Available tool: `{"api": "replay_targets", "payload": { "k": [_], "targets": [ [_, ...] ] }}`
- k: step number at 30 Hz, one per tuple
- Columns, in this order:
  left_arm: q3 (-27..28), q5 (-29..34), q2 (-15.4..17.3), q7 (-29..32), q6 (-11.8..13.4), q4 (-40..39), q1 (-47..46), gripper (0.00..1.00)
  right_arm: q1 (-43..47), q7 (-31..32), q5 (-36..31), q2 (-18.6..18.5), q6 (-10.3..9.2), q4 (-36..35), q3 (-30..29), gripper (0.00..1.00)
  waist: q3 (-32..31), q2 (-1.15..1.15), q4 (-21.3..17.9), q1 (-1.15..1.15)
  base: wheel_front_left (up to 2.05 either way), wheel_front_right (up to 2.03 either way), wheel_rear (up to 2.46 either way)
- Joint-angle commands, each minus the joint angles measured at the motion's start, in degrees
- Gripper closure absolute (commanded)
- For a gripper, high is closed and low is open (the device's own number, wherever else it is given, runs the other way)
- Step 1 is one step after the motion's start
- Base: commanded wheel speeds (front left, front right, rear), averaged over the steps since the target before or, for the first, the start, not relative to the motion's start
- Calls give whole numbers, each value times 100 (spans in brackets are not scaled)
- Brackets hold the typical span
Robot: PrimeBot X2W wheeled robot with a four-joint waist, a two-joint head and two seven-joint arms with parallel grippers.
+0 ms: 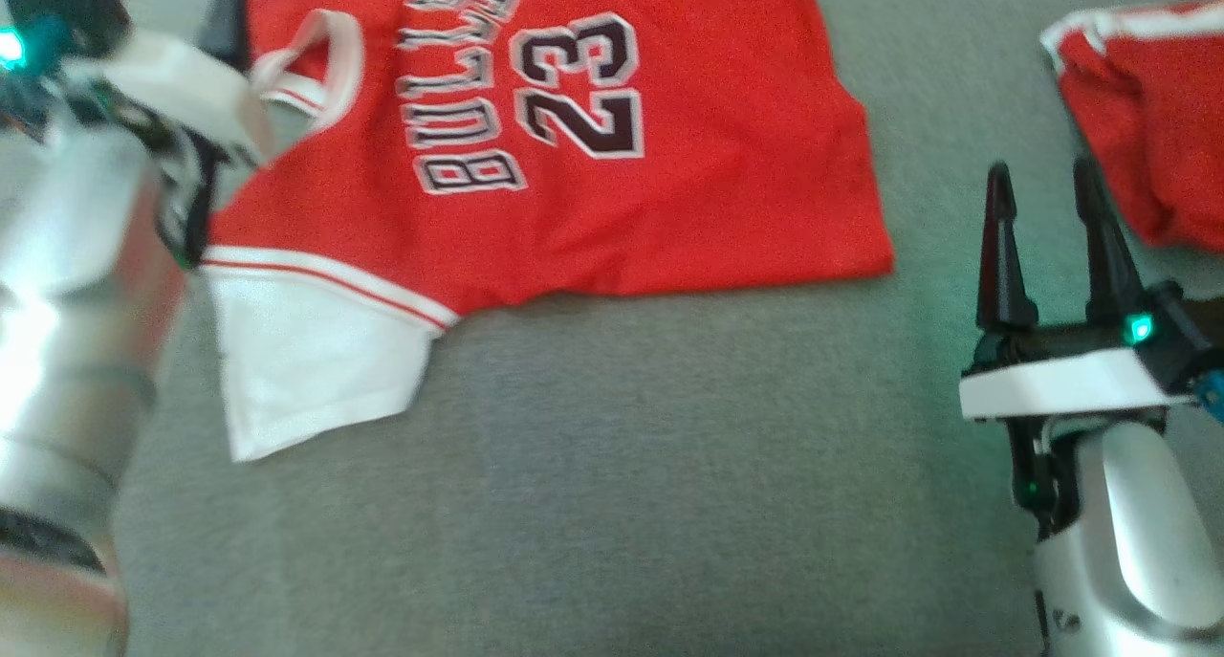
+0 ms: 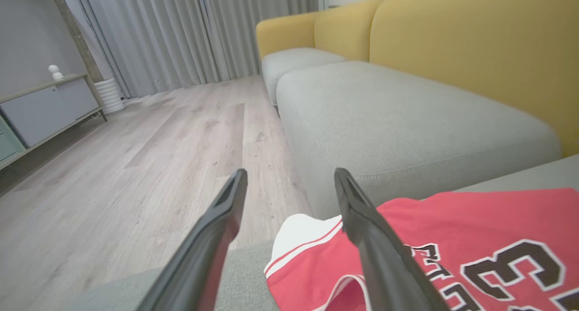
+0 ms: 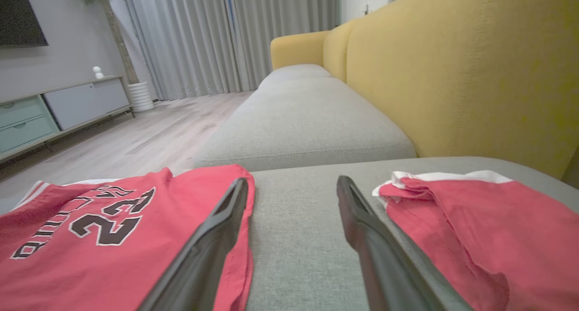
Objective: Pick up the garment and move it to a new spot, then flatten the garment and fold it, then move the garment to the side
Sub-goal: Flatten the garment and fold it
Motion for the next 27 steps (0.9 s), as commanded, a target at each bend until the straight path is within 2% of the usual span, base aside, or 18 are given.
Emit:
{"api": "replay_targets", "payload": {
  "k": [1, 7, 10, 16, 21, 27],
  "targets": [
    [454, 3, 229, -67, 137, -660, 276, 0, 85, -36, -64, -10, -5, -132, 50, 0, -497, 0, 491, 1, 0, 0, 0],
    [1157, 284, 168, -69, 360, -2325, 2031, 0, 398, -36, -95, -10, -5, -79, -23, 0, -880, 0, 797, 1, 0, 0, 0],
    [1376, 620, 96, -69, 468, -3033, 2811, 0, 524, -36, -83, -10, -5, -62, -26, 0, -1010, 0, 878, 1, 0, 0, 0],
    [1786, 1034, -206, -69, 636, -3885, 3911, 0, 684, -36, -4, -10, -5, -55, 40, 0, -1135, 0, 930, 1, 0, 0, 0],
    [2188, 1211, -586, -69, 683, -4129, 4650, 0, 749, -36, 89, -10, -5, -67, 120, 0, -1142, 0, 922, 1, 0, 0, 0],
    [2360, 1539, -650, -60, 646, -3632, 4784, 0, 698, -36, 117, -10, -5, -98, 175, 0, -1053, 0, 865, 1, 0, 0, 0]
  ]
}}
